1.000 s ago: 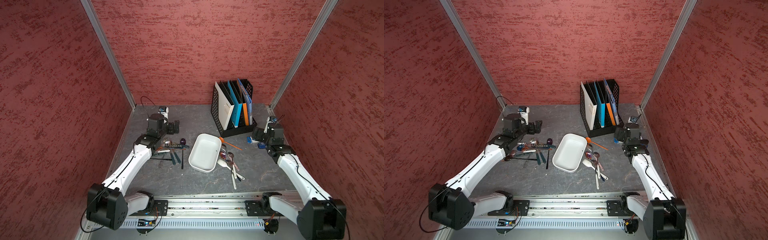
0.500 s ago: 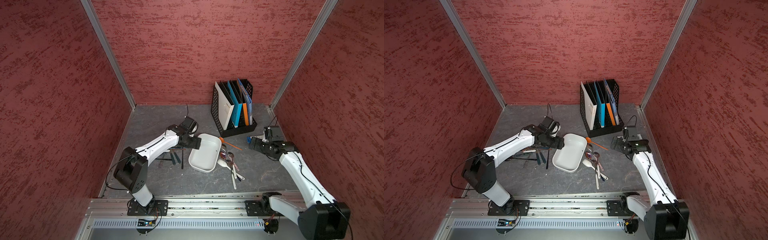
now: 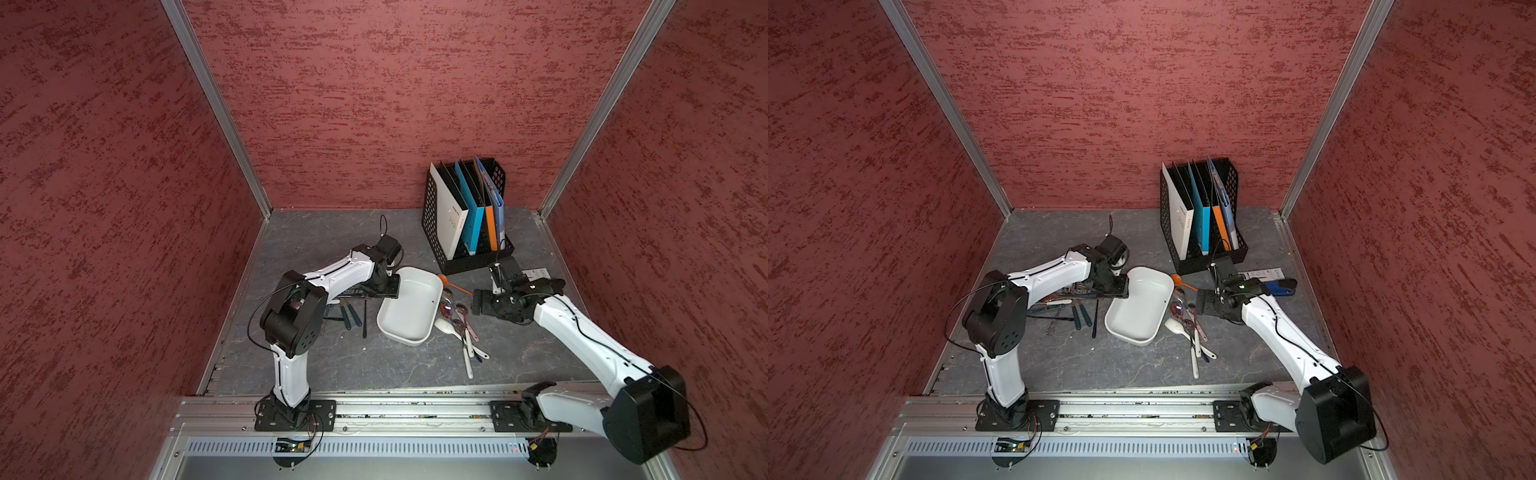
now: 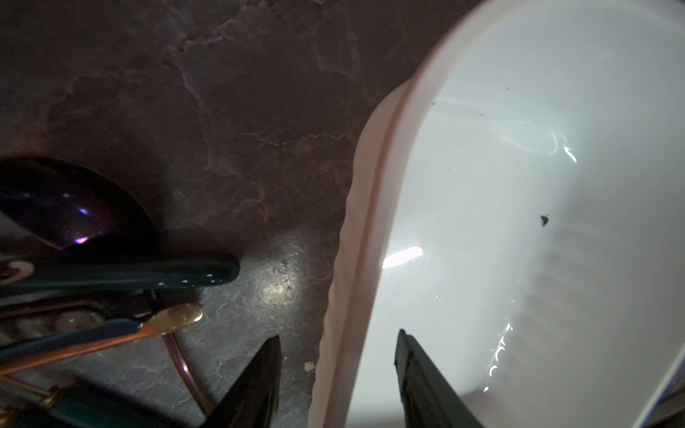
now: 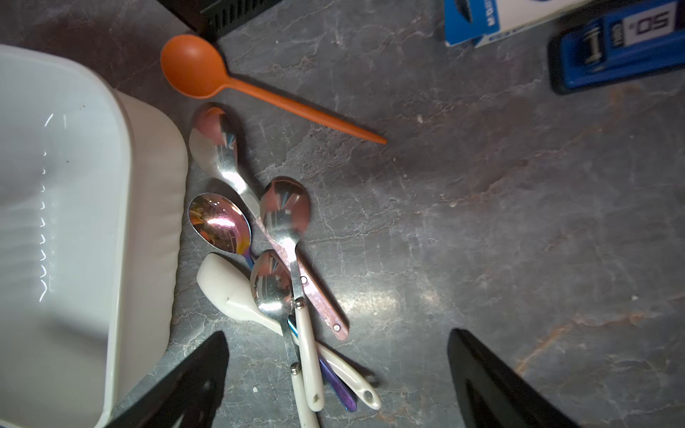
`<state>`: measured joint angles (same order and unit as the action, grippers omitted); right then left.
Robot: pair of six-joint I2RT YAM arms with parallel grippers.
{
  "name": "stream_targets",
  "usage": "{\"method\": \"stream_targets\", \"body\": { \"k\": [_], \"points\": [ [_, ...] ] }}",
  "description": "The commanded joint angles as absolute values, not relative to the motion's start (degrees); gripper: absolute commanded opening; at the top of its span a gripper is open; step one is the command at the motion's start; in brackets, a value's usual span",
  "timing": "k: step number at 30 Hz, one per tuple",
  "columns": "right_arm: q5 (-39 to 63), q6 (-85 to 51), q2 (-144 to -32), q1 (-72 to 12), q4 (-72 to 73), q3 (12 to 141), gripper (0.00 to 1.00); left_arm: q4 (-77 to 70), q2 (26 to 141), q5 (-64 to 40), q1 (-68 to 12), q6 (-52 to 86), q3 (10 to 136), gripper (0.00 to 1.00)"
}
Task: Put the spoon into the storage box
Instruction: Adjust the storage box at the center of the board.
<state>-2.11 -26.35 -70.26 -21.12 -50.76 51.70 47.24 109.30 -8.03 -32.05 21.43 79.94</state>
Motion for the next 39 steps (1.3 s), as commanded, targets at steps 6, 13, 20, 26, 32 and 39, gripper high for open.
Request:
{"method": "stream_targets", "body": {
  "k": [6, 13, 20, 26, 32, 39],
  "points": [
    [1.8, -28.1, -71.7, -22.9, -49.4, 48.4, 0.86, 42.5, 106.7, -10.4, -27.9, 27.9, 76.6, 0.33],
    [6.0, -31.1, -70.9, -23.8, -47.6, 45.0, 0.68, 40.6, 102.1, -7.9, -25.6, 31.4, 71.6, 0.22],
    [5.6, -30.8, -72.8, -25.3, -48.2, 44.3, 0.58, 40.1, 100.3, -8.7, -25.5, 31.2, 70.3, 0.27],
    [5.0, -31.3, -74.2, -26.8, -48.2, 43.7, 0.48, 42.9, 95.6, -8.2, -28.3, 27.2, 72.7, 0.54],
    [4.4, -31.3, -76.7, -27.9, -47.9, 43.2, 0.43, 45.8, 88.6, -6.5, -27.4, 25.2, 73.1, 0.59],
    [3.9, -31.2, -80.2, -28.9, -47.8, 44.2, 0.35, 47.6, 83.5, -6.1, -24.1, 24.1, 71.3, 0.60]
  ]
}}
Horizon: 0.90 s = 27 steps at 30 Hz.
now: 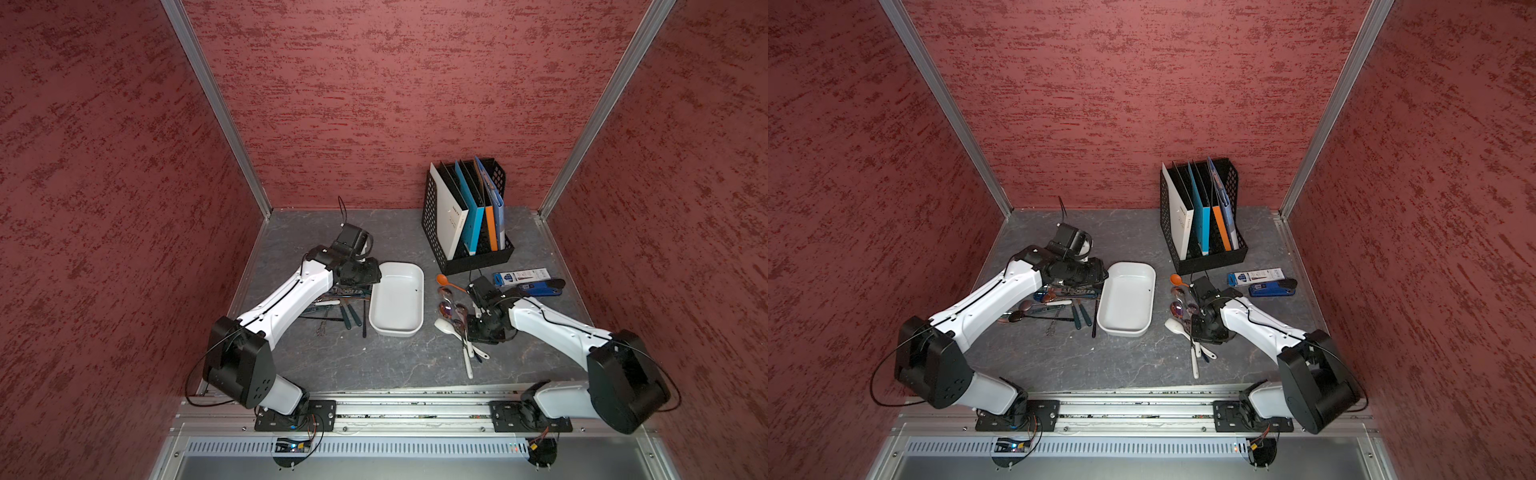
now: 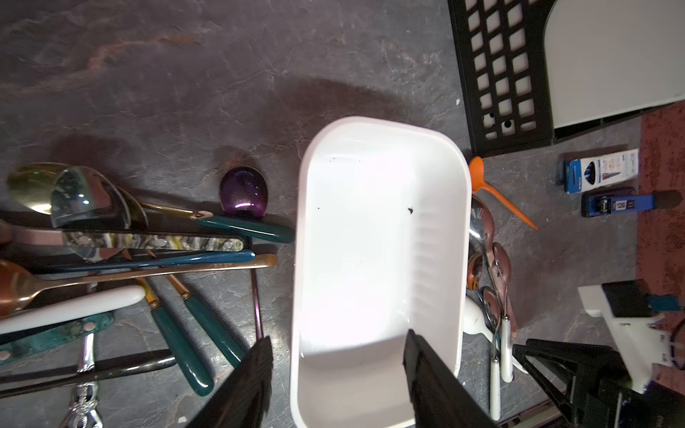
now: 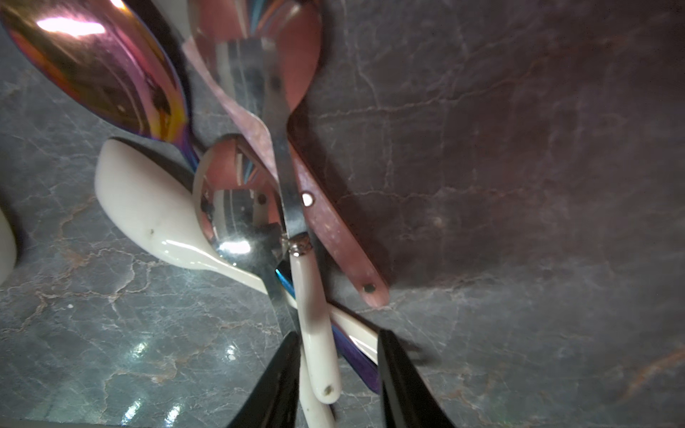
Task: Put the spoon into the storage box
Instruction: Adjust the storage box at the center of the board, then pick up the spoon from the center of the board.
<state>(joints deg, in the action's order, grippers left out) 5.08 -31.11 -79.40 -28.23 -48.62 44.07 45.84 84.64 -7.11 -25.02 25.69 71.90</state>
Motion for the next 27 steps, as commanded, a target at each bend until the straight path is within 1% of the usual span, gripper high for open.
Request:
{"method": "stream_targets", "body": {
  "k": [1, 5, 15, 22, 27],
  "points": [
    [3.9, -31.1, -80.4, -29.1, -47.7, 44.2, 0.35, 47.7, 83.2, -6.1, -23.7, 23.9, 70.9, 0.60],
    [4.2, -31.1, -81.3, -29.4, -47.5, 44.4, 0.32, 47.9, 82.5, -6.2, -22.7, 23.8, 69.4, 0.60],
    [4.7, -30.9, -84.2, -29.8, -46.1, 44.9, 0.33, 47.8, 82.4, -6.7, -22.1, 23.6, 68.6, 0.62],
    [5.4, -30.4, -84.4, -29.9, -44.7, 44.7, 0.20, 47.8, 82.4, -6.5, -21.8, 23.6, 68.3, 0.62],
    [5.0, -29.7, -83.9, -30.0, -45.4, 45.1, 0.18, 48.1, 82.6, -6.4, -21.6, 23.6, 68.2, 0.62]
  ]
}}
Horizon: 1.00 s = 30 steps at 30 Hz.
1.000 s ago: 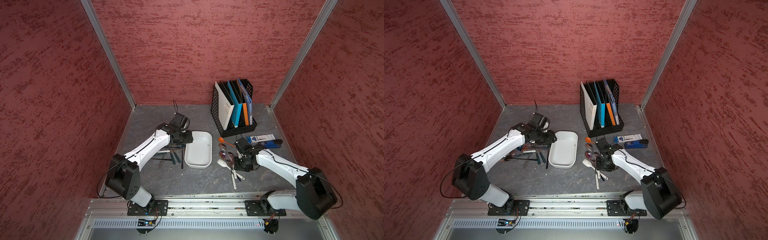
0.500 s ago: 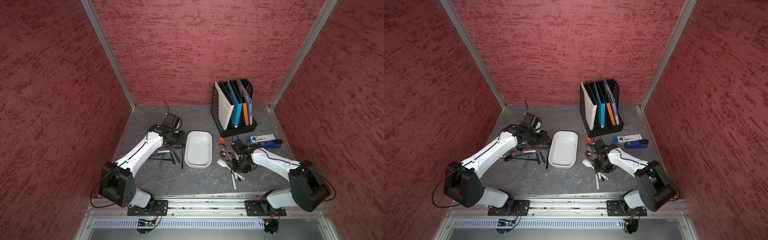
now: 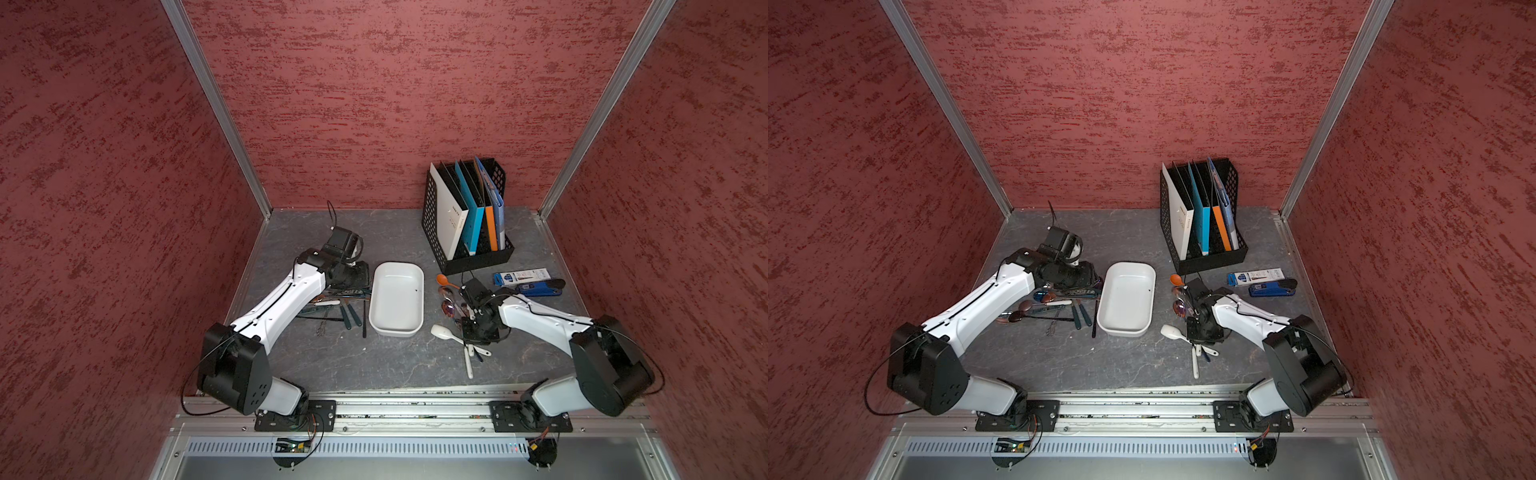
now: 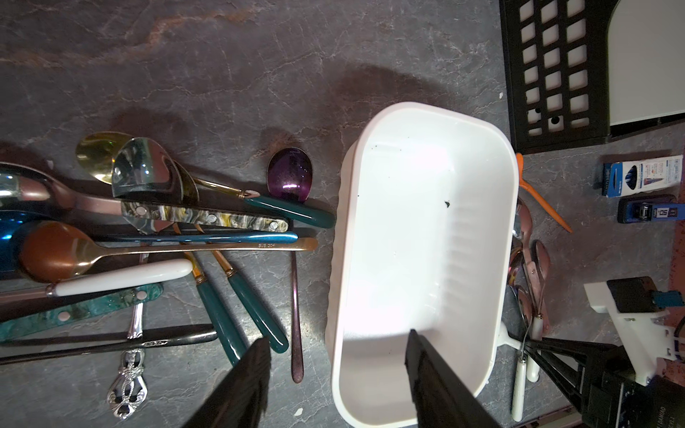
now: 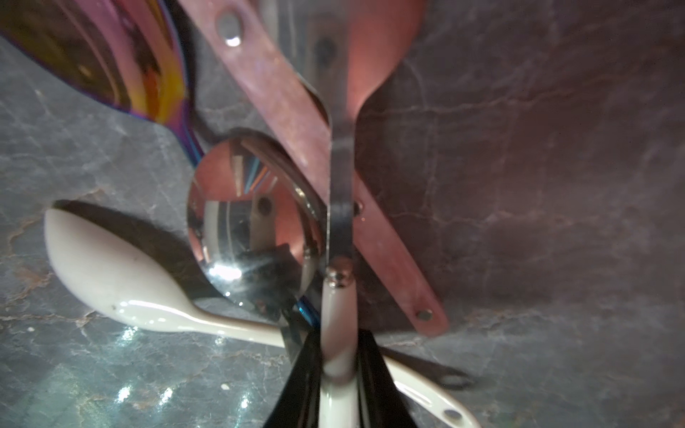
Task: Put the spoon into the storage box
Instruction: Pick up the spoon from the center of the board.
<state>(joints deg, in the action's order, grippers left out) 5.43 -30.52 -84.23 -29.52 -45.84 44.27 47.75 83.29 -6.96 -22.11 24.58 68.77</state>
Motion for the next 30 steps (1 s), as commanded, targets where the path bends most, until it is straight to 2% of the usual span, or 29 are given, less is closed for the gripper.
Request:
{"method": "stream_targets", "body": {
  "k": [1, 7, 12, 15, 20, 24, 30],
  "points": [
    [4.7, -29.6, -83.7, -30.0, -45.8, 45.3, 0.17, 48.1, 82.4, -6.5, -21.6, 23.6, 68.1, 0.62],
    [2.1, -27.9, -78.7, -30.0, -48.1, 47.6, 0.10, 48.1, 83.7, -8.8, -21.0, 23.1, 67.3, 0.62],
    [1.9, -27.0, -75.4, -30.0, -49.9, 49.8, 0.10, 46.0, 84.2, -11.6, -19.8, 24.3, 65.0, 0.62],
    [2.9, -27.2, -74.6, -30.2, -52.1, 51.8, 0.10, 42.6, 83.8, -17.4, -16.3, 26.5, 61.9, 0.61],
    [2.8, -28.6, -73.1, -32.6, -55.4, 57.1, 0.09, 42.8, 84.0, -17.3, -15.2, 25.8, 60.6, 0.61],
    [4.4, -32.2, -75.1, -36.1, -55.2, 62.9, 0.09, 43.8, 85.1, -16.9, -15.3, 24.8, 59.9, 0.60],
    [6.0, -32.6, -83.9, -40.4, -53.4, 72.4, 0.09, 45.6, 86.5, -13.5, -18.1, 22.7, 58.5, 0.58]
  ]
}}
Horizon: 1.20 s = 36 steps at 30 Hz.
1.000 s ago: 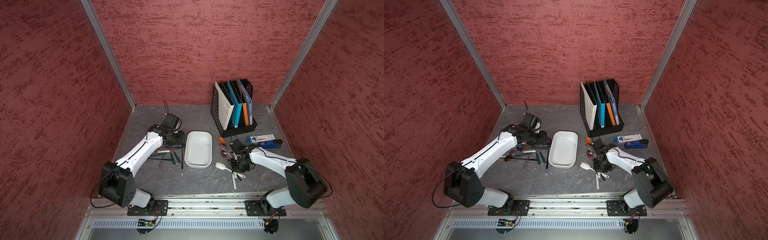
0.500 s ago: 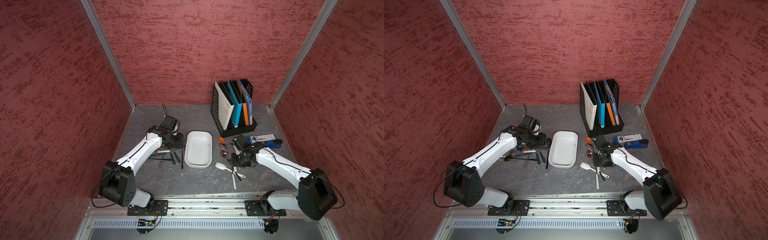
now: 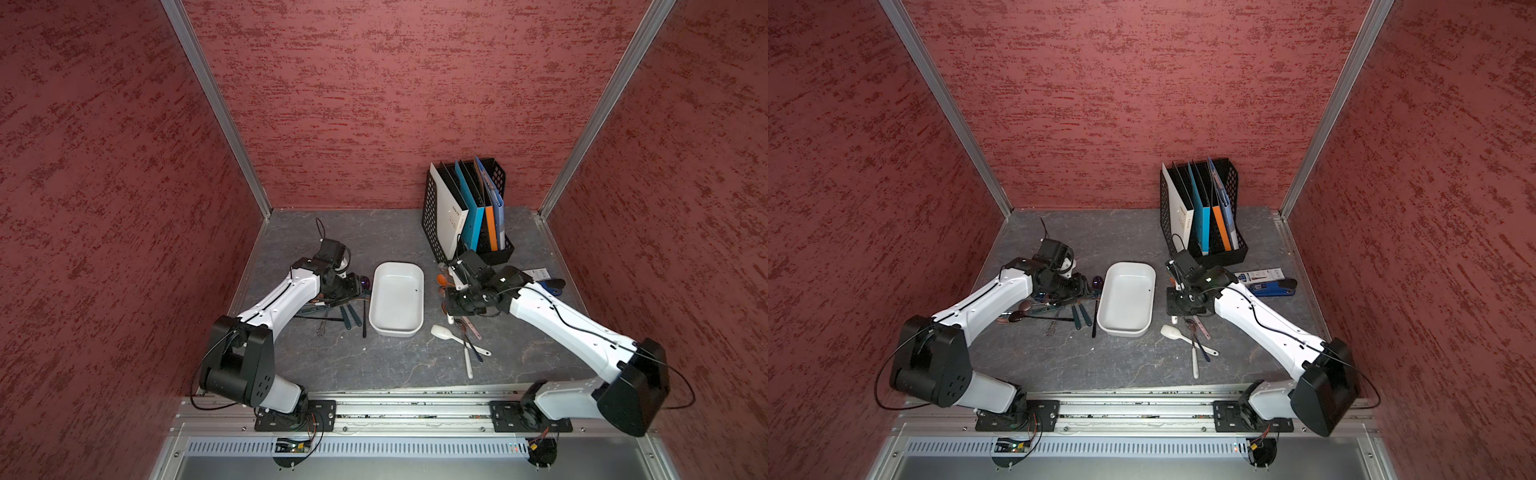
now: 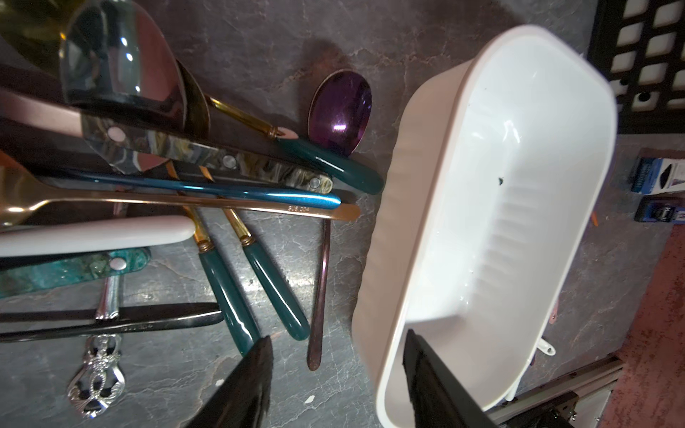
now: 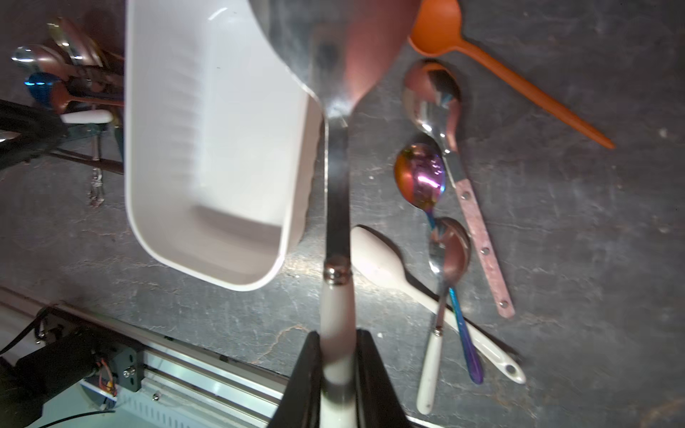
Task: Put the spoon into the storage box
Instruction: Pick up the spoon from the center of the board, then adjust the storage box at the center of the board.
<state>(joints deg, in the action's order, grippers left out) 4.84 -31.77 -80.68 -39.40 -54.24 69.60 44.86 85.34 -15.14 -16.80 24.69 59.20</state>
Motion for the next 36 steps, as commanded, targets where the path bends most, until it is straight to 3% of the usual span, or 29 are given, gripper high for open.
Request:
{"method": "stream_targets", "body": {
  "k": [1, 8, 17, 31, 36],
  "points": [
    [6.5, -32.1, -86.0, -40.4, -52.7, 73.7, 0.09, 45.8, 87.1, -13.4, -18.7, 22.2, 58.3, 0.56],
    [9.0, -29.9, -95.3, -41.0, -52.7, 81.7, 0.09, 49.2, 89.7, -8.1, -22.6, 20.9, 58.3, 0.52],
    [11.8, -27.7, -103.9, -41.6, -52.9, 87.9, 0.10, 48.3, 91.8, -10.6, -26.5, 20.6, 58.2, 0.51],
    [7.1, -17.2, -109.0, -40.8, -62.7, 94.0, 0.10, 46.2, 89.8, -12.9, -30.0, 23.8, 60.0, 0.52],
    [9.7, -16.3, -109.6, -40.5, -63.3, 92.7, 0.10, 46.8, 88.2, -12.9, -29.0, 24.0, 61.5, 0.52]
  ]
}}
